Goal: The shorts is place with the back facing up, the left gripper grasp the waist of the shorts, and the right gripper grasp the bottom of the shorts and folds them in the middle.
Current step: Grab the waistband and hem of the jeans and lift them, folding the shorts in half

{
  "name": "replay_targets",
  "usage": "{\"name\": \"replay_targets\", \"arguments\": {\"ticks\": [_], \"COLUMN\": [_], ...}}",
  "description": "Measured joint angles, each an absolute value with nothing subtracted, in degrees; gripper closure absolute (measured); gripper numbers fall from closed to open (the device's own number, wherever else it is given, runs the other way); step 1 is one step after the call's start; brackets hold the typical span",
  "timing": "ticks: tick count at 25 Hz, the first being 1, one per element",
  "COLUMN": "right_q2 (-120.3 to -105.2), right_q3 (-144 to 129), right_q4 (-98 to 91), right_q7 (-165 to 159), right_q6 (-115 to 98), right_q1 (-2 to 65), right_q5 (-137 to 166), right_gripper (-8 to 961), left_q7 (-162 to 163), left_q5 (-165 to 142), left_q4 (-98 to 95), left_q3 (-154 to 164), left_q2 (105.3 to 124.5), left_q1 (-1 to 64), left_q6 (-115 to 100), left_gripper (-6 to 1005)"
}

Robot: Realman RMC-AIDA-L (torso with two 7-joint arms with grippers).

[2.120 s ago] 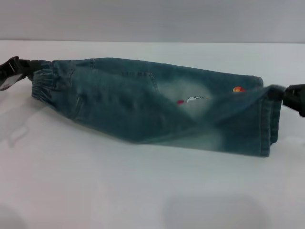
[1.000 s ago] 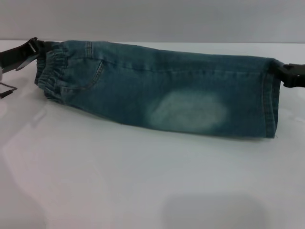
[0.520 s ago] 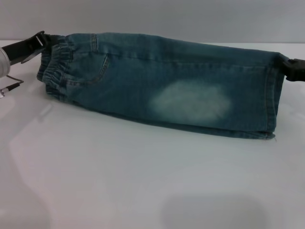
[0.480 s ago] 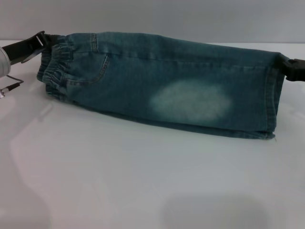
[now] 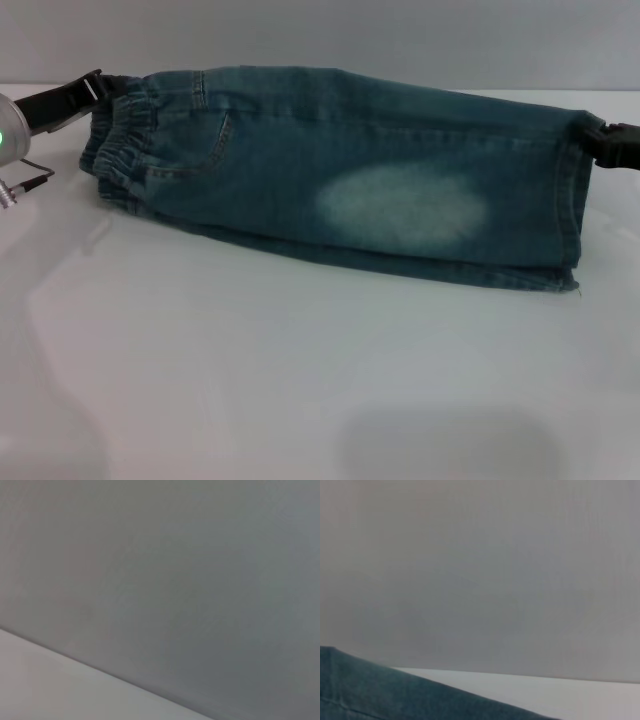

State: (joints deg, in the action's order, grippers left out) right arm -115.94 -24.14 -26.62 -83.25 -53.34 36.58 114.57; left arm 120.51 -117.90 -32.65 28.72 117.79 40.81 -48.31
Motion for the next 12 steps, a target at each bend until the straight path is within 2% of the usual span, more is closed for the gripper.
{"name": "replay_targets", "arguments": {"ticks": [4,12], "right_q2": [-116.27,-116.65], "right_q3": [-24.7,-24.8], "right_q4": [-26.6,-26.7], "right_q7": [-83.2,-83.2], "right_q6": [-52.2,-51.9], "right_q1": [36.7,36.4], "right_q5": [114.6,114.6], "right_gripper": [775,538], "left_q7": [120.5,120.5], "left_q5": [-117.6,-116.7], "left_q4": [-32.1,-32.1], "left_q3": [29.3,29.2], "left_q2": [117.84,117.75], "left_q1": [40.5,39.8], "left_q6": [-47.4,-47.4], "left_gripper": [927,675]}}
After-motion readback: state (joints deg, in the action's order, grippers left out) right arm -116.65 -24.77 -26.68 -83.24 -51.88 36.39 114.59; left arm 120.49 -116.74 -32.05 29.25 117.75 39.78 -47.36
